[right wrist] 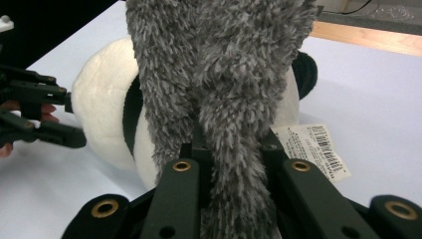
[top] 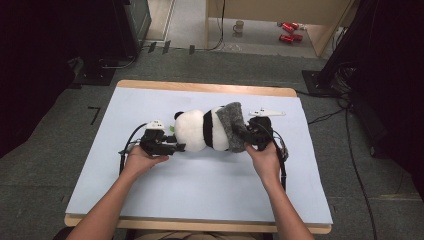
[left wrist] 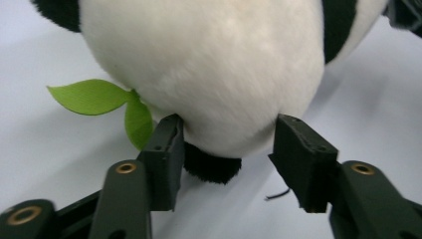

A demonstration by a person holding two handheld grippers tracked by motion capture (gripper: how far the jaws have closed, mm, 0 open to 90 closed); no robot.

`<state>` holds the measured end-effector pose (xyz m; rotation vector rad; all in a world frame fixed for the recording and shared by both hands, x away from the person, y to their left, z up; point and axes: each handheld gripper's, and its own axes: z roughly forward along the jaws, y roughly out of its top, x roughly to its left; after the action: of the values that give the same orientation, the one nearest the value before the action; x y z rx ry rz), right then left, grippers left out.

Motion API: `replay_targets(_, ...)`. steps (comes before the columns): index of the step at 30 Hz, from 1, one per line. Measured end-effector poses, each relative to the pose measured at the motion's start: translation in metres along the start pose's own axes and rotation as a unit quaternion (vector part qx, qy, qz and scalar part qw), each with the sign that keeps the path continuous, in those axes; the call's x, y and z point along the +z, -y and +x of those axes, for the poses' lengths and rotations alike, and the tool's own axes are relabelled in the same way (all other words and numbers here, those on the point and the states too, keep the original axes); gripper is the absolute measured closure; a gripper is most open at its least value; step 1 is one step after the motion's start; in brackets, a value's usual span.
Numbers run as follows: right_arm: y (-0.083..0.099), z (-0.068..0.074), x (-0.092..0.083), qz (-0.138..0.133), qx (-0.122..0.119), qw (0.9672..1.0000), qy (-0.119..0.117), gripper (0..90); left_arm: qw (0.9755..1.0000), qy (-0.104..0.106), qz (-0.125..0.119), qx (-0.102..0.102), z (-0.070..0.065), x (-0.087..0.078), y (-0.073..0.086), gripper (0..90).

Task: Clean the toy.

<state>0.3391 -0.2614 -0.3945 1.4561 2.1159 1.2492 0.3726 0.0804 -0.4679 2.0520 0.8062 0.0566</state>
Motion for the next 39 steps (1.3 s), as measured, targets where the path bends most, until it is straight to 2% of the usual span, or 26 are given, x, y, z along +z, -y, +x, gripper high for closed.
replay_targets(2,-0.001,-0.002,0.001,-0.001,0.000,1.0000,0.001,77.5,0.9998,-0.008,-0.011,0.016,-0.002,-0.001,0.003,42.6)
replay_targets(3,-0.002,-0.003,0.001,-0.002,-0.001,1.0000,0.003,77.4,0.9997,-0.005,-0.018,0.013,-0.001,-0.001,0.005,42.3)
replay_targets(7,-0.005,-0.008,0.004,-0.004,0.004,1.0000,0.006,77.4,0.9997,0.000,-0.016,-0.017,0.005,0.001,0.011,40.6)
replay_targets(11,-0.008,-0.013,0.007,-0.004,0.012,0.9999,0.006,77.3,0.9998,0.003,-0.010,-0.018,0.006,0.008,0.015,40.2)
replay_targets(14,-0.010,-0.018,0.009,-0.007,0.017,0.9998,0.004,77.3,0.9996,0.005,-0.019,-0.021,0.007,0.015,0.016,40.2)
replay_targets(17,-0.011,-0.021,0.010,-0.008,0.023,0.9997,0.004,77.0,0.9980,0.019,-0.030,-0.053,0.010,0.021,0.016,42.0)
replay_targets(18,-0.011,-0.022,0.010,-0.008,0.026,0.9996,0.003,76.9,0.9977,0.019,-0.033,-0.057,0.011,0.023,0.016,41.9)
replay_targets(21,-0.012,-0.021,0.008,-0.010,0.033,0.9994,-0.005,77.7,0.9977,0.020,-0.037,-0.054,0.011,0.025,0.016,42.1)
replay_targets(23,-0.015,-0.018,0.004,-0.009,0.030,0.9995,-0.003,78.3,0.9975,0.019,-0.040,-0.055,0.008,0.025,0.015,49.4)
replay_targets(27,-0.022,-0.006,-0.004,-0.015,0.023,0.9995,-0.015,78.3,0.9965,0.009,-0.048,-0.068,0.004,0.025,0.012,64.7)
replay_targets(30,-0.024,0.007,-0.005,-0.018,0.015,0.9992,-0.032,78.3,0.9976,0.005,-0.044,-0.053,0.000,0.025,0.010,72.3)
replay_targets(36,-0.021,0.039,0.011,-0.005,0.009,0.9966,-0.082,78.3,0.9980,0.012,-0.036,-0.050,-0.011,0.020,0.007,77.9)
replay_targets(39,-0.017,0.055,0.023,0.007,-0.003,0.9953,-0.097,78.3,0.9978,0.012,-0.040,-0.051,-0.019,0.015,0.006,78.0)
